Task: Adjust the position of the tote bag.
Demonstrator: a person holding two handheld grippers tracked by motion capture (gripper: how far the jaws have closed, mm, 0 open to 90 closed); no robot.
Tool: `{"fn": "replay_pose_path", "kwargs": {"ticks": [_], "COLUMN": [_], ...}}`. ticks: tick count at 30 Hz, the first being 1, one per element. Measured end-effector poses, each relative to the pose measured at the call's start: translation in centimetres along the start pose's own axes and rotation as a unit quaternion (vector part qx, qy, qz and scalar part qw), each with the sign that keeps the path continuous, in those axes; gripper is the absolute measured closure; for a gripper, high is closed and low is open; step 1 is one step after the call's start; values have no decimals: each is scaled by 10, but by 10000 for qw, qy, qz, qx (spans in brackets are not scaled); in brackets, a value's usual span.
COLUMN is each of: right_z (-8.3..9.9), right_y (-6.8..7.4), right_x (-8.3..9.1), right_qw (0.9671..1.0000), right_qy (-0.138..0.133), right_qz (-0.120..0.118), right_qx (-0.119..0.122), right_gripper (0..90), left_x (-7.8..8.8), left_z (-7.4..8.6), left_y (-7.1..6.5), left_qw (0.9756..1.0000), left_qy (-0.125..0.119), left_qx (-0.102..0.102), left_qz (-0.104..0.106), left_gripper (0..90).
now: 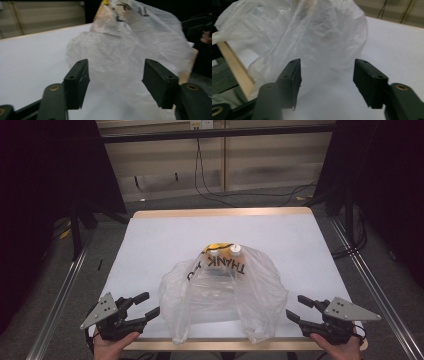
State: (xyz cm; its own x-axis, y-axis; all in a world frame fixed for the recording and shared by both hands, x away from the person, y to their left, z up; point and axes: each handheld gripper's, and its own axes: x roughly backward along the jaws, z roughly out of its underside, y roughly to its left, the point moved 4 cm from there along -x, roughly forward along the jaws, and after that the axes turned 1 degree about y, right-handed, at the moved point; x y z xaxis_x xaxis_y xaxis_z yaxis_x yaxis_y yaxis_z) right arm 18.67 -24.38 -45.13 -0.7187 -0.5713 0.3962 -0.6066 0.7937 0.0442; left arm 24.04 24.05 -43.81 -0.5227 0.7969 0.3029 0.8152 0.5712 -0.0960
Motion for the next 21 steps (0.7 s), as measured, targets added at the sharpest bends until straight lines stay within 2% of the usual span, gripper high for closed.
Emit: {"fn": "replay_pose_path", "kwargs": {"ticks": [1,2,3,6,7,8,10,12,13,14,15,17,19,21], "right_z": [3,3,3,2,2,2,1,2,3,4,5,5,5,4], "right_y": [5,5,8,11,13,13,18,25,29,34,38,44,47,51], "right_x": [-1,-1,-3,-4,-4,-4,-4,-2,-1,0,0,-5,-11,-20], "right_qw": [9997,9997,9995,9993,9991,9991,9983,9973,9967,9961,9951,9931,9904,9884], "right_qy": [153,153,183,186,192,192,194,223,249,272,303,411,458,567], "right_qz": [-167,-167,-250,-334,-373,-373,-556,-693,-775,-840,-937,-1081,-1297,-1393], "right_qx": [-18,-18,28,34,47,47,6,26,34,38,66,181,129,220], "right_gripper": [464,464,502,528,539,539,602,636,660,676,696,743,792,806], "left_x": [0,0,0,-2,-4,-4,-6,-9,-10,-13,-15,-20,-24,-28], "left_z": [-2,-2,-3,-3,-2,-2,-2,0,1,2,3,5,9,13], "left_y": [-5,-5,-9,-20,-25,-25,-29,-34,-36,-39,-42,-45,-48,-47], "left_qw": [9999,9999,9999,9995,9987,9987,9985,9974,9963,9955,9938,9915,9891,9870], "left_qy": [-49,-49,-47,19,155,155,169,232,318,342,438,602,697,851], "left_qx": [-69,-69,-82,-188,-271,-271,-240,-278,-362,-347,-426,-481,-441,-466], "left_qz": [85,85,99,259,392,392,467,630,708,812,928,1050,1217,1285], "left_gripper": [424,435,436,460,484,538,552,612,626,647,663,694,749,771]}}
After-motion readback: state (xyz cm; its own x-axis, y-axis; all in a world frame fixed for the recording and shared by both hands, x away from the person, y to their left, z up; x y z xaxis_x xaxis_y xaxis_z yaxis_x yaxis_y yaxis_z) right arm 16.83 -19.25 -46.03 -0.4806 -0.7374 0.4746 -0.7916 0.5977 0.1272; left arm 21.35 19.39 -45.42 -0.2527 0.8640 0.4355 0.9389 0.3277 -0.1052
